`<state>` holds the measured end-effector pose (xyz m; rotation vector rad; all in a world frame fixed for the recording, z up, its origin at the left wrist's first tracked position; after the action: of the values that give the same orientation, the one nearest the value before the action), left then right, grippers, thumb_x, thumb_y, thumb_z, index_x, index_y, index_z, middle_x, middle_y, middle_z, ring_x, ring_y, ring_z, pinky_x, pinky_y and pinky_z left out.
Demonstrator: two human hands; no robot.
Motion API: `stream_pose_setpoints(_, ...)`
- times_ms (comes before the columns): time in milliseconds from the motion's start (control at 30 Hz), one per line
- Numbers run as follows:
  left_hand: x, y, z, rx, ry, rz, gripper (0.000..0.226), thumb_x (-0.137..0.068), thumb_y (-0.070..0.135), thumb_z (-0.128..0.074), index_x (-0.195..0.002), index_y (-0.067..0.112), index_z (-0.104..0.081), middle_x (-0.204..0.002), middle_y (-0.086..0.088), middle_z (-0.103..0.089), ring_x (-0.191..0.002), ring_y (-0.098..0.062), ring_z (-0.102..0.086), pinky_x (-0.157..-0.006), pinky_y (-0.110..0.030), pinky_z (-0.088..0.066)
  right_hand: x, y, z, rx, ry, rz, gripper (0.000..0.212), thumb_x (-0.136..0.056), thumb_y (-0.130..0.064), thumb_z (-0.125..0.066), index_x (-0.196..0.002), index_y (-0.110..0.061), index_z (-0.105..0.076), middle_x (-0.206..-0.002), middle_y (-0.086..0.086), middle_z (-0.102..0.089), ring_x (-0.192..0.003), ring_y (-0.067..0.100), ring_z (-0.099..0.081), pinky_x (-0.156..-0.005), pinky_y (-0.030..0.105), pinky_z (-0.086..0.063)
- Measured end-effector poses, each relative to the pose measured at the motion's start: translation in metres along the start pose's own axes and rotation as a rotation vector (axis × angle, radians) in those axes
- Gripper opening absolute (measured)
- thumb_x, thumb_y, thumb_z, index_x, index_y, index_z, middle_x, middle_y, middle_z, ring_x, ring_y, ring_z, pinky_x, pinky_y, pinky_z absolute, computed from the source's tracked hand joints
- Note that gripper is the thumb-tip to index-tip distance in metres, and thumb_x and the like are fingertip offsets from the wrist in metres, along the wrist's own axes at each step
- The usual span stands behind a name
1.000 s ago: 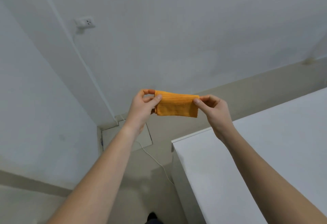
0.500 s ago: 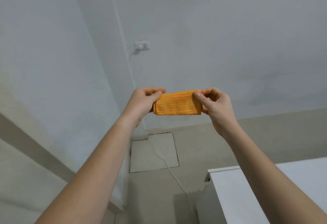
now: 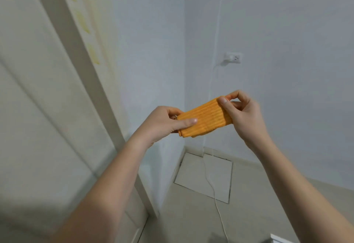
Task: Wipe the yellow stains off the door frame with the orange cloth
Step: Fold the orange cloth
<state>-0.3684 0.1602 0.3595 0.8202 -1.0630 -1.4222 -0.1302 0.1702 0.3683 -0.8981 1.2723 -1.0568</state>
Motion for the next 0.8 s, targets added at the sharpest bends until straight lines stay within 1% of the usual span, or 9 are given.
stream_pose_setpoints(100,0.019,-0.005,0.018,-0.077,0.085,0.035,0.031,-0.083,0.045,-0.093,-0.088,0.018,-0.081,-0.075,0.006,-0.075,-0.071,-0.001,-0.067,-0.071,-0.013,-0.05,-0.014,-0.007,-0.03,-0.03,-0.145,0.025,0.024,-0.095,-0.035,-0.074,-0.088,-0.015,-0.063,-0.08,0.038,-0.062,-0.065,0.023,-0.052,-0.06,0.037,-0.038)
stream_pose_setpoints(200,0.037,-0.01,0.03,-0.024,0.145,0.067,0.025,-0.086,0.035,-0.093,-0.095,0.018,-0.078,-0.088,0.004,-0.081,-0.083,-0.009,-0.076,-0.083,-0.026,-0.056,-0.022,-0.015,-0.062,-0.07,-0.3,0.044,0.021,-0.095,-0.032,-0.075,-0.088,-0.015,-0.065,-0.073,0.038,-0.058,-0.063,0.023,-0.049,-0.058,0.036,-0.039)
stream_pose_setpoints(267,0.052,-0.015,0.038,0.034,0.206,0.07,0.026,-0.089,0.029,-0.091,-0.108,0.017,-0.077,-0.102,-0.003,-0.085,-0.098,-0.019,-0.081,-0.096,-0.038,-0.06,-0.023,-0.019,-0.082,-0.123,-0.374,0.052,0.019,-0.095,-0.029,-0.075,-0.092,-0.012,-0.065,-0.066,0.028,-0.056,-0.061,0.021,-0.05,-0.055,0.032,-0.042)
stream_pose_setpoints(367,0.077,-0.023,0.048,0.083,0.318,0.062,0.043,-0.086,0.041,-0.091,-0.122,0.023,-0.078,-0.109,-0.007,-0.084,-0.106,-0.023,-0.081,-0.104,-0.044,-0.059,-0.018,-0.021,-0.109,-0.27,-0.495,-0.033,0.022,-0.094,-0.028,-0.076,-0.108,-0.013,-0.067,-0.075,0.02,-0.062,-0.069,0.021,-0.061,-0.061,0.032,-0.051)
stream_pose_setpoints(433,0.094,-0.027,0.055,0.094,0.42,0.036,0.04,-0.085,0.043,-0.089,-0.117,0.022,-0.081,-0.108,-0.009,-0.084,-0.105,-0.023,-0.081,-0.1,-0.042,-0.059,-0.01,-0.02,-0.127,-0.417,-0.577,-0.182,0.034,-0.092,-0.028,-0.076,-0.12,-0.011,-0.067,-0.087,0.015,-0.066,-0.081,0.021,-0.067,-0.069,0.032,-0.056)
stream_pose_setpoints(500,0.115,-0.028,0.062,0.125,0.534,-0.004,0.028,-0.093,0.03,-0.088,-0.112,0.012,-0.08,-0.109,-0.016,-0.081,-0.101,-0.029,-0.08,-0.093,-0.041,-0.059,0.002,-0.019,-0.145,-0.529,-0.676,-0.298,0.042,-0.092,-0.031,-0.073,-0.125,-0.006,-0.068,-0.103,0.015,-0.072,-0.096,0.024,-0.071,-0.084,0.035,-0.058)
stream_pose_setpoints(600,0.147,-0.03,0.073,0.155,0.634,-0.034,0.018,-0.098,0.02,-0.082,-0.108,0.007,-0.077,-0.11,-0.02,-0.079,-0.092,-0.037,-0.08,-0.082,-0.035,-0.06,0.025,-0.02,-0.17,-0.544,-0.856,-0.334,0.041,-0.099,-0.031,-0.063,-0.127,0.0,-0.068,-0.122,0.018,-0.074,-0.114,0.028,-0.071,-0.101,0.039,-0.055)
stream_pose_setpoints(700,0.187,-0.032,0.086,0.162,0.69,-0.044,0.02,-0.099,0.017,-0.08,-0.111,0.004,-0.074,-0.104,-0.022,-0.081,-0.088,-0.021,-0.077,-0.078,-0.025,-0.06,0.052,-0.034,-0.199,-0.547,-0.948,-0.36,0.041,-0.099,-0.031,-0.065,-0.127,-0.001,-0.068,-0.121,0.017,-0.074,-0.117,0.028,-0.071,-0.102,0.038,-0.053)
stream_pose_setpoints(800,0.23,-0.034,0.101,0.16,0.734,-0.062,0.021,-0.099,0.008,-0.077,-0.118,-0.002,-0.073,-0.1,-0.007,-0.08,-0.094,-0.012,-0.076,-0.082,-0.021,-0.059,0.078,-0.055,-0.226,-0.607,-0.931,-0.361,0.035,-0.096,-0.017,-0.069,-0.129,-0.006,-0.064,-0.111,0.012,-0.075,-0.107,0.028,-0.072,-0.088,0.036,-0.058)
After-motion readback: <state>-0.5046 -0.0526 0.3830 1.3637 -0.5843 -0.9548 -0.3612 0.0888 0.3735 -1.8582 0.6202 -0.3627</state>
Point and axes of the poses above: each hand's wrist, its own x-axis away from the middle knuckle, its own z-axis out of the back of the hand, y = z × x, the point moved 2 cm from there along -x, towards the middle knuckle
